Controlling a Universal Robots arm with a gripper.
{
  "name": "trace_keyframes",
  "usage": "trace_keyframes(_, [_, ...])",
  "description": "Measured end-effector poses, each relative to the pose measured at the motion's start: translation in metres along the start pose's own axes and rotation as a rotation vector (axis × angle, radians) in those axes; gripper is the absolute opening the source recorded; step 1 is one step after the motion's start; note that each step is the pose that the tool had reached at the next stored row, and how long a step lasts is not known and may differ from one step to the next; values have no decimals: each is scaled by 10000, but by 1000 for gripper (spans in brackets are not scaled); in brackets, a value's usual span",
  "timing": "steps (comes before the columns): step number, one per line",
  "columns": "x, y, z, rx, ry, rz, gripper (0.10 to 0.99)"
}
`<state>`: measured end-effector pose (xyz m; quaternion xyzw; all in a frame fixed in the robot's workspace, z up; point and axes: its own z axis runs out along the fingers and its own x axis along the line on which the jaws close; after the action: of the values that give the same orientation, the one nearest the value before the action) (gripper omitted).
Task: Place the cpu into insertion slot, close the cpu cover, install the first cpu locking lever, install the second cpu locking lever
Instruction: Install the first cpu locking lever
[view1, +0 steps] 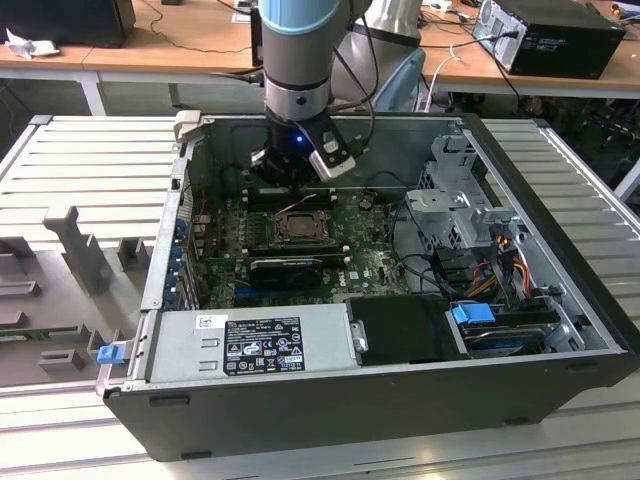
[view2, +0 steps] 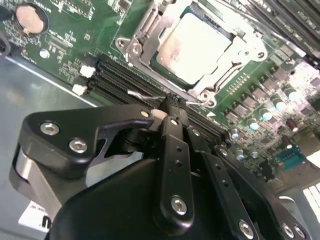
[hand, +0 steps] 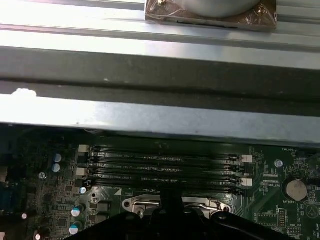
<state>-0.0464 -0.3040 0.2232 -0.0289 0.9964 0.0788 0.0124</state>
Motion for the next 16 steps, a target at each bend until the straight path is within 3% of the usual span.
trace_keyframes(4, [-43,47,25,0,3,-16,106])
trace_keyframes(12, [-188,73,86,1,1,-12,106])
trace_keyframes(16, [-198,65,116,13,-24,158,106])
